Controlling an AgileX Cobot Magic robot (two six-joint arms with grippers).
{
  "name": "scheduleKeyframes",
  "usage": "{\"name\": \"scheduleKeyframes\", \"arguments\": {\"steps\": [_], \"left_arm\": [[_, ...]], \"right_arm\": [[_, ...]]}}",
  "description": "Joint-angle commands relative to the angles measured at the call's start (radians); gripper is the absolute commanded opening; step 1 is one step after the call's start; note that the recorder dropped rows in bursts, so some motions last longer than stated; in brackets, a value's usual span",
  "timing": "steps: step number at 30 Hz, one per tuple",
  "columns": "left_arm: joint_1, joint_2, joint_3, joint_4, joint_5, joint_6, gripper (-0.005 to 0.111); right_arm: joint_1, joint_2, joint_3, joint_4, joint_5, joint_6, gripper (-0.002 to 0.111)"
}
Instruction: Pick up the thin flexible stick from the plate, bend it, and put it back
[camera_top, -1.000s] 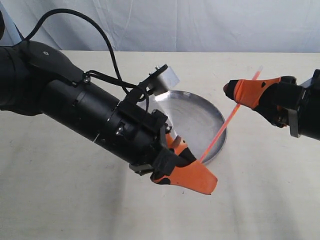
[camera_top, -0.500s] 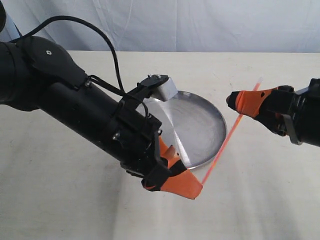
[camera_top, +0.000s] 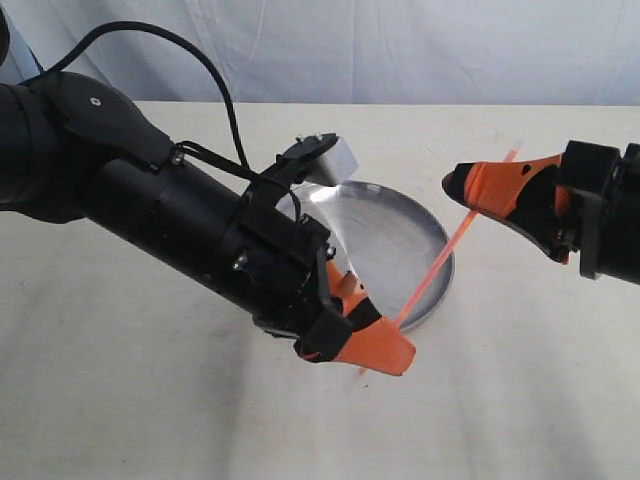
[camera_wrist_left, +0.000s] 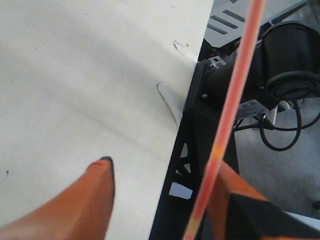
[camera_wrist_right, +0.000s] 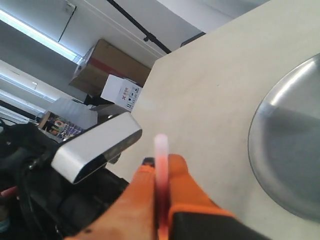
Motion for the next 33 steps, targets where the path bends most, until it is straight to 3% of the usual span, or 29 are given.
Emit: {"name": "scheduleKeyframes", "arguments": {"steps": [1,2,19,33], "left_arm": [[-0.006,-0.004,-0.006,-0.013,0.001,0.005,0.019],[-0.006,-0.004,-0.006,-0.018,0.001,0.008,0.000],[-0.006,-0.004,-0.006,-0.400,0.113,0.268,0.000],[-0.006,-0.004,-0.006,-0.525,0.064,0.394,0.000]], "right_arm": [[-0.002,0.002,0.002,0.011,0.024,-0.024,-0.001],[-0.002,0.002,0.002,0.011,0.026,-0.042,-0.001],[-0.002,0.002,0.002,-0.205,-0.052,-0.108,-0.001],[-0.002,0.002,0.002,-0.212,-0.034,-0.104,-0.001]]}}
